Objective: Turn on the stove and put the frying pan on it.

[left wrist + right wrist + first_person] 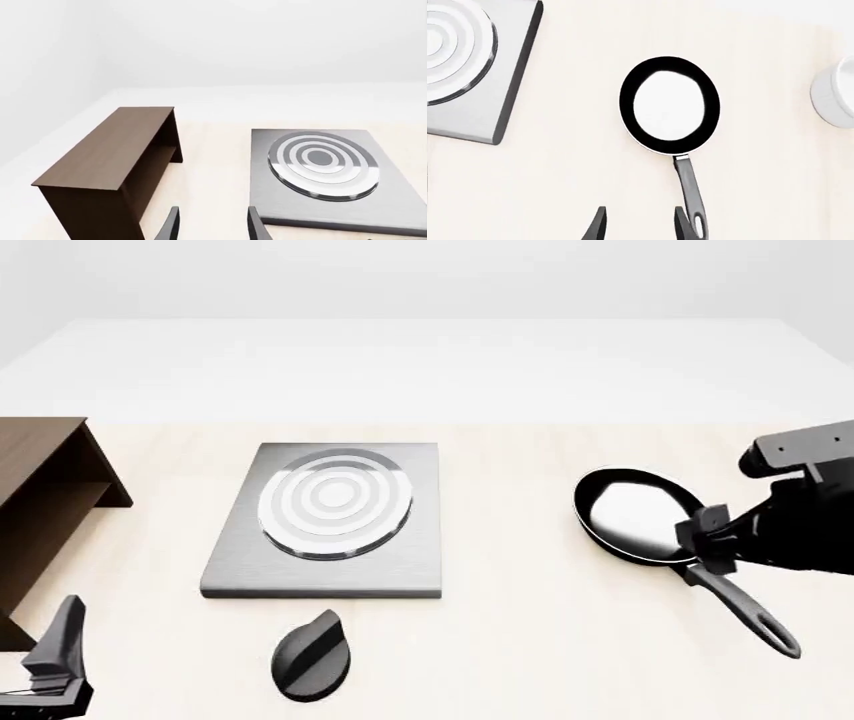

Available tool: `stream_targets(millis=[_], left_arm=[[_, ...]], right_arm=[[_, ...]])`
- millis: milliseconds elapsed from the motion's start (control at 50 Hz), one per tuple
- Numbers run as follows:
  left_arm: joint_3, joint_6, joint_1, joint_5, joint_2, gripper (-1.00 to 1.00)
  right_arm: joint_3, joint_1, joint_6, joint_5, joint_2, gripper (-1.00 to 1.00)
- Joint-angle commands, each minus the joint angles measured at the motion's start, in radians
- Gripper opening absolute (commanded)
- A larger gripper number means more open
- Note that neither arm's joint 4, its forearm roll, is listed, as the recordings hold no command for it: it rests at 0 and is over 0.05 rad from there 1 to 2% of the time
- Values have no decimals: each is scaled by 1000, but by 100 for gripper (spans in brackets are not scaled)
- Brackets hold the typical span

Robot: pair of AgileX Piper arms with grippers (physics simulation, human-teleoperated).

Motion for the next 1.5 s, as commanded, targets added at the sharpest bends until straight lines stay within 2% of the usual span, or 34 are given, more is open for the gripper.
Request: stream_targets(millis=[20, 40, 60, 80, 120, 220, 280, 440, 640, 700, 780, 840, 980, 1000, 1040, 1060, 1160, 1360, 1400, 1440, 1500], left_arm=[[0, 2, -2, 3, 0, 100], [0, 3, -3, 3, 0, 100], [0, 2, -4, 2, 0, 100], [0, 2, -4, 2, 0, 100], [0, 2, -5, 2, 0, 100], [0, 3, -5, 0, 0, 100], [0, 5, -6, 0, 0, 100], [0, 6, -5, -1, 0, 100], [0, 3, -6, -7, 0, 100], [0, 4, -5, -7, 0, 100], [0, 7, -6, -9, 0, 100], [0, 7, -5, -9, 0, 100], [0, 11, -4, -12, 0, 100], [0, 11, -5, -12, 0, 100], [0, 11, -5, -11, 0, 100], [0, 11, -5, -12, 0, 100], [0, 10, -4, -11, 0, 100], [0, 9, -3, -10, 0, 100], [0, 10, -3, -10, 0, 100], [0, 9, -4, -10, 0, 100], [0, 9, -4, -10, 0, 100]], right_arm=[[-104, -62, -83, 109, 108, 100], [-114, -70, -91, 114, 117, 100], [-128, -45, -59, 131, 116, 100], [-138, -37, -51, 140, 115, 100], [-147, -83, -99, 148, 150, 100], [-168, -101, -111, 172, 165, 100], [-168, -144, -155, 181, 198, 100], [-166, -176, -174, 194, 220, 100], [-137, -236, -180, 164, 249, 100], [-121, -240, -163, 149, 265, 100], [-122, -270, -182, 130, 292, 100], [-126, -310, -221, 111, 323, 100], [-121, -335, -241, 69, 363, 100], [-121, -354, -263, 58, 378, 100], [-121, -346, -253, 50, 386, 100], [-122, -359, -272, 44, 395, 100], [-134, -373, -293, 30, 414, 100], [-134, -348, -273, 6, 449, 100], [-130, -357, -286, -2, 460, 100], [-123, -337, -267, -15, 464, 100], [-111, -347, -282, -41, 484, 100]])
